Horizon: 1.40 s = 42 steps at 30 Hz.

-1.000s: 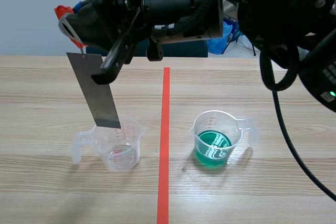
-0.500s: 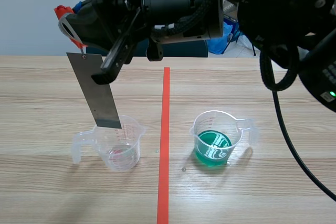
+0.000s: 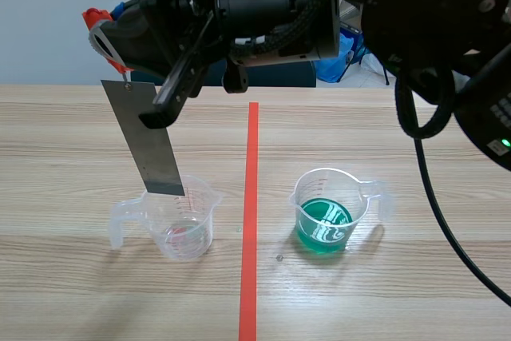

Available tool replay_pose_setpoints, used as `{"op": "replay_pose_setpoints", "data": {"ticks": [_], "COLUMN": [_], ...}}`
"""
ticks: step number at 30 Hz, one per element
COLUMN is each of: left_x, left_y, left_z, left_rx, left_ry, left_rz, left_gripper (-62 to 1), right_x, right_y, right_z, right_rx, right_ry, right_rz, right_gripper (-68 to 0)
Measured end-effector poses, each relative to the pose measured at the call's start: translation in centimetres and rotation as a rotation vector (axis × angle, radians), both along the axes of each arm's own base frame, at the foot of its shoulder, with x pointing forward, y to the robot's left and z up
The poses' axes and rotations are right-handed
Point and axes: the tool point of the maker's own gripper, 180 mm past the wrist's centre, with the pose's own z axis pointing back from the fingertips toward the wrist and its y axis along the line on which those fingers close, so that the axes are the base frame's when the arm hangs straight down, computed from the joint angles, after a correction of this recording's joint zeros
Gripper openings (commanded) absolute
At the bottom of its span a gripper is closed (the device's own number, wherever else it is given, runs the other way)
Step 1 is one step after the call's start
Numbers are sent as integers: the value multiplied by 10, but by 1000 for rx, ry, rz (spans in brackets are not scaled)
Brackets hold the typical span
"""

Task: Do the redox reaction experiment

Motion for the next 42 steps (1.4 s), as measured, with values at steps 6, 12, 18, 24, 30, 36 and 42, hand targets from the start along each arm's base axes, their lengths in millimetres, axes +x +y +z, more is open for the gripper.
{"op": "replay_pose_setpoints", "data": {"ticks": [6,12,18,24,30,36,42], "left_x": [0,0,0,0,0,0,0], "left_y": [0,0,0,0,0,0,0], "left_z": [0,0,0,0,0,0,0], "left_rx": [0,0,0,0,0,0,0], "left_ry": [0,0,0,0,0,0,0], "left_rz": [0,0,0,0,0,0,0], "left_gripper": [14,14,14,14,14,14,14], "right_x": [0,0,0,0,0,0,8], "right_y": [0,0,0,0,0,0,-2], "right_z": [0,0,0,0,1,1,-5], "right_rx": [0,0,0,0,4,4,21], "right_ry": [0,0,0,0,-1,-1,22], "right_rz": [0,0,0,0,1,1,-17], "right_gripper": [-669,-669,-669,-669,-669,-669,-669]}}
